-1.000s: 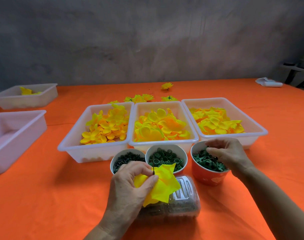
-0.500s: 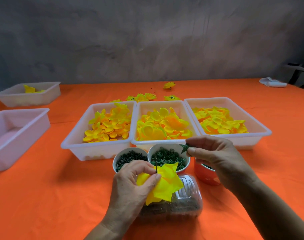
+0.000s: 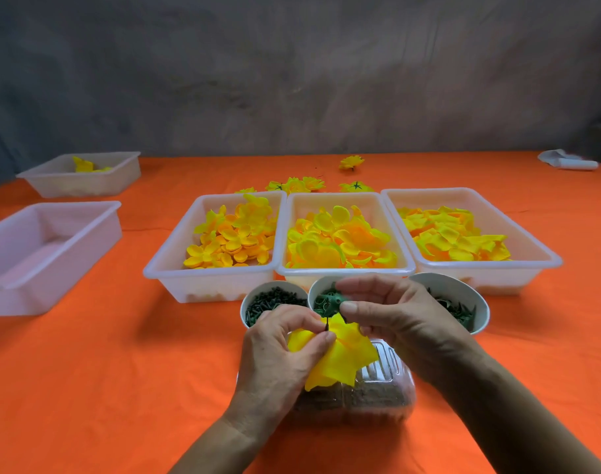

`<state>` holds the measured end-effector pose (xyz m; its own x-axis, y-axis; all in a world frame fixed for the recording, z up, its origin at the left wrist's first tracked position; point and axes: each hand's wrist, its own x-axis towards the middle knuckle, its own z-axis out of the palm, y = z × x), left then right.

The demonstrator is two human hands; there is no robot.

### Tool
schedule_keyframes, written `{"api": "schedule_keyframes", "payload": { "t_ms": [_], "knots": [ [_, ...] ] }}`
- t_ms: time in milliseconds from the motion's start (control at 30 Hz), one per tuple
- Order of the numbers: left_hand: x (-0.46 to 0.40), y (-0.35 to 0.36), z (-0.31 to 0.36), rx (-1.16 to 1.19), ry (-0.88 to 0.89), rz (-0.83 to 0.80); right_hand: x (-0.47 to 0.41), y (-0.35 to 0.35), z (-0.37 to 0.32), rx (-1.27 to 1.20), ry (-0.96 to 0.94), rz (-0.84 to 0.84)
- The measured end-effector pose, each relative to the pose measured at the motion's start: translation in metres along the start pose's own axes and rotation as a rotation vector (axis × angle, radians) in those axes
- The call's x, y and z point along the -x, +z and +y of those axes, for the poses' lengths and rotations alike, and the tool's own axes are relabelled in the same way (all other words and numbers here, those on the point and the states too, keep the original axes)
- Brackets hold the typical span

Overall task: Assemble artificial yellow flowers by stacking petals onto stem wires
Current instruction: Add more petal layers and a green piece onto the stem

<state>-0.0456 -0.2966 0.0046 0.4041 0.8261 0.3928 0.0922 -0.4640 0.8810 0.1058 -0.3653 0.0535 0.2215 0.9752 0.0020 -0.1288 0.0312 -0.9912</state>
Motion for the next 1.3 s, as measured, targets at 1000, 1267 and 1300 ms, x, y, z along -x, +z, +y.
{"api": "schedule_keyframes", "payload": {
  "t_ms": [1000, 1267, 1300],
  "knots": [
    [-0.003, -0.001, 0.004, 0.016, -0.013, -0.022, -0.008, 0.002, -0.008, -0.255, 0.088, -0.024],
    [-0.007, -0.001, 0.017, 0.053, 0.105, 0.089, -0.006, 0.004, -0.011, -0.204, 0.089, -0.054],
    [-0.008, 0.0, 0.019, 0.076, 0.124, 0.1, -0.006, 0.004, -0.011, -0.202, 0.089, -0.052]
  ]
}}
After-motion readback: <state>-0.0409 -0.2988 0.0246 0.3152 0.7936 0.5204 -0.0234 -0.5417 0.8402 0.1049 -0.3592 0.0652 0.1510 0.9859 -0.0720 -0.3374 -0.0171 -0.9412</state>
